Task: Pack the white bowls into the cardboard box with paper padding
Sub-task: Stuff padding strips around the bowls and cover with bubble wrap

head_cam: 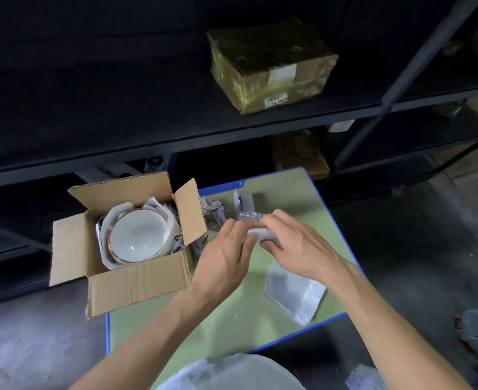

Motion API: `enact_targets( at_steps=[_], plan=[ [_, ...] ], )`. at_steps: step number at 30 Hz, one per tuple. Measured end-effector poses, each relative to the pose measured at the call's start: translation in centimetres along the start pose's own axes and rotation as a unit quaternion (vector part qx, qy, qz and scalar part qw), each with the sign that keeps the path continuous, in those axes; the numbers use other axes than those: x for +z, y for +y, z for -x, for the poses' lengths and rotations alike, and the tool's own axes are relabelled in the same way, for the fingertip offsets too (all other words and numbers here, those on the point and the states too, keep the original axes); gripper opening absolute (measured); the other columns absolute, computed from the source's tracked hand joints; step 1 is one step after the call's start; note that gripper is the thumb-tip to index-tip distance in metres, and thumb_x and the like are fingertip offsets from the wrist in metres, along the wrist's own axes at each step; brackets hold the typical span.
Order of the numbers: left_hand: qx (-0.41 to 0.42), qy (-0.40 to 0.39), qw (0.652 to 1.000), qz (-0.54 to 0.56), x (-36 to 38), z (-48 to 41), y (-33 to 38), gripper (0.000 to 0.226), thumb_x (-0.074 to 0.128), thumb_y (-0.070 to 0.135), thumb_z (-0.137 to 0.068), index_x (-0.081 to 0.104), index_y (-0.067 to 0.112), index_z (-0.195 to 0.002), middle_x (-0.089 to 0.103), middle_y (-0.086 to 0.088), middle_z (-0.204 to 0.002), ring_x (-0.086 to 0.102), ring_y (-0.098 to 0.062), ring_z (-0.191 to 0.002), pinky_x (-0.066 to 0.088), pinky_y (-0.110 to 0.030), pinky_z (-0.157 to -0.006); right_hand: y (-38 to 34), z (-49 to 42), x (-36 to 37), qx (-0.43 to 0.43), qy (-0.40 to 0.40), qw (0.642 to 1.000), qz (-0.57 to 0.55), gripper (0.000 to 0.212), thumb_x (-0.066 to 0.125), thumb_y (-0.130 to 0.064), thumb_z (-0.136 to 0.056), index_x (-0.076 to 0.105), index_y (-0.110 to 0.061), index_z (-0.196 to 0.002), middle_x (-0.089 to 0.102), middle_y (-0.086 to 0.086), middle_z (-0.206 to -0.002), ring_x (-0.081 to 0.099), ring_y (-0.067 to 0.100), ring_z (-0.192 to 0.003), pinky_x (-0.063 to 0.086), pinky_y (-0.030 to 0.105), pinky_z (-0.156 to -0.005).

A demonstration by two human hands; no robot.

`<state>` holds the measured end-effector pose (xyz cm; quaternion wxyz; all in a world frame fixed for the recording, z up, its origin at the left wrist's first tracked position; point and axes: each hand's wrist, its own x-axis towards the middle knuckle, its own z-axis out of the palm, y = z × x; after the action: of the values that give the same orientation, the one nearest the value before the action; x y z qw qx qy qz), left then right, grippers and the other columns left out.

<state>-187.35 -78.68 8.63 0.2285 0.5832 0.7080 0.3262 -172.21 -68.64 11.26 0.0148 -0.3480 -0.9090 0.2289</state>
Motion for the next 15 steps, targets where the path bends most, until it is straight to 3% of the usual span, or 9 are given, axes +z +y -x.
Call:
enact_targets(
  at_steps=[3,6,11,15],
  plan=[
    [-0.021,0.010,1.000,0.020,-1.7,0.6,0.7,0.028,0.038,0.033,-0.106,0.057,0.031,-0.126,0.050,0.009,-0.098,0.057,-0.011,-0.085,0.048,-0.038,-0.080,-1.3,0.5,-1.0,-0.015,-0.014,0.999,-0.042,0.024,0.051,-0.043,-0.098,0.046,-0.036,-0.120,0.047,-0.018,-0.106,0.048,0.004,-0.087,0.039,0.029,-0.071],
    [-0.041,0.004,0.999,0.032,-3.4,1.2,1.1,0.031,0.036,0.032,-0.106,0.058,0.035,-0.128,0.052,0.009,-0.100,0.059,-0.006,-0.082,0.047,-0.033,-0.082,-2.6,0.8,-1.8,-0.024,-0.012,0.998,-0.061,0.021,0.043,-0.038,-0.100,0.041,-0.036,-0.121,0.052,-0.017,-0.116,0.050,0.005,-0.099,0.045,0.034,-0.080],
    [-0.087,0.001,0.996,0.029,-5.4,2.1,0.5,0.033,0.034,0.027,-0.105,0.060,0.031,-0.125,0.061,0.007,-0.117,0.056,-0.008,-0.107,0.044,-0.035,-0.093,-5.1,0.4,-1.9,-0.072,-0.002,0.997,-0.025,0.032,0.061,-0.043,-0.088,0.039,-0.035,-0.109,0.051,-0.021,-0.108,0.048,0.005,-0.100,0.043,0.030,-0.077],
    [-0.106,-0.015,0.994,0.023,-6.9,2.8,-0.3,0.031,0.033,0.032,-0.106,0.061,0.035,-0.118,0.065,0.006,-0.103,0.057,-0.008,-0.092,0.045,-0.033,-0.082,-6.6,0.0,-1.5,-0.093,-0.006,0.995,-0.021,0.029,0.064,-0.041,-0.086,0.041,-0.036,-0.103,0.050,-0.021,-0.103,0.052,0.010,-0.087,0.044,0.033,-0.072]
  ],
)
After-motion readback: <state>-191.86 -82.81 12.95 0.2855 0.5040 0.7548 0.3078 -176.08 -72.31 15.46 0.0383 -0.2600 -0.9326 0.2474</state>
